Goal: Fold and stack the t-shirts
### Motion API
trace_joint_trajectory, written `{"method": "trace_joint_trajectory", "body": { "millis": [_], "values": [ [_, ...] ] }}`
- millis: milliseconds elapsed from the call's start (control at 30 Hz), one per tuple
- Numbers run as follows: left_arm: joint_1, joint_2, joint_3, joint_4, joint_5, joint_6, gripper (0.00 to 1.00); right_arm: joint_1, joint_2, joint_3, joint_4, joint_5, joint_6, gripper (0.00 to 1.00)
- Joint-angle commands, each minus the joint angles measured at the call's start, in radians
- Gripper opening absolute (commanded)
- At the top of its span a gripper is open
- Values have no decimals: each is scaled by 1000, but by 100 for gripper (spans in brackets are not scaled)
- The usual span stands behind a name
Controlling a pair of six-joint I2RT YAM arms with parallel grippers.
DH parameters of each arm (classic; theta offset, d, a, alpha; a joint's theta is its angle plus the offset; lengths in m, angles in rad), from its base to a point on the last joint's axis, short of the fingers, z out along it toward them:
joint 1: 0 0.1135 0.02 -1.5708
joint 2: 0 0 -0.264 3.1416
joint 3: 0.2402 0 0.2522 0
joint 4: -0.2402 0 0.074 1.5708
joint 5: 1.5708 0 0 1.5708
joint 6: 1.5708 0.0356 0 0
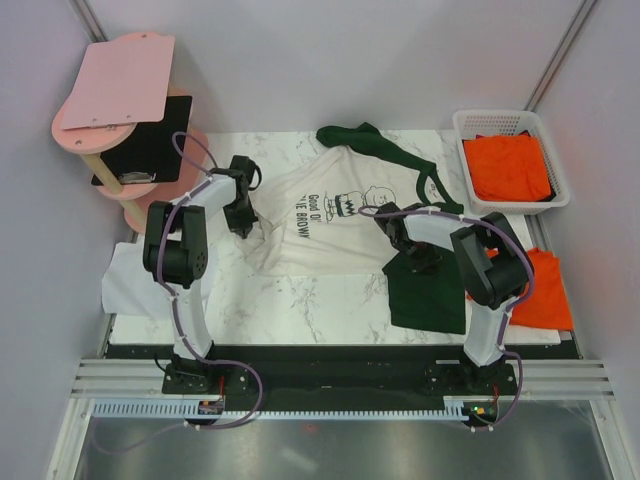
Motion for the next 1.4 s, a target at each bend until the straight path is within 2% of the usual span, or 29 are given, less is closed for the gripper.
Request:
{"method": "trace_joint_trajectory", "body": {
  "millis": [0,167,333,533,633,733,833,1067,1167,1367],
  "values": [
    [30,76,93,-101,-150,-18,2,-38,-12,-9,9,13,-14,0],
    [69,20,64,-124,-199,-27,2,-51,-7,-12,15,13,-21,0],
    [80,-42,9,-143,-190,-15,2,-51,1,-13,26,5,-24,0],
    [-1,-222,-46,-106,-141,22,2,-51,-7,-19,34,-22,-30,0],
    [-39,-351,-127,-36,-43,34,11,-51,-12,-24,38,-30,-33,0],
    [-78,-425,-203,14,43,37,53,-52,-10,-24,38,-39,-36,0],
    [-139,-468,-276,38,45,32,63,-51,-10,-26,40,-42,-39,0],
    [-208,-533,-471,136,69,-35,65,-51,-10,-27,45,-55,-44,0],
    [-208,-511,-497,178,75,-44,65,-49,-10,-30,48,-62,-44,0],
    [-208,-445,-457,204,51,-46,65,-49,-12,-33,52,-74,-50,0]
  ]
}}
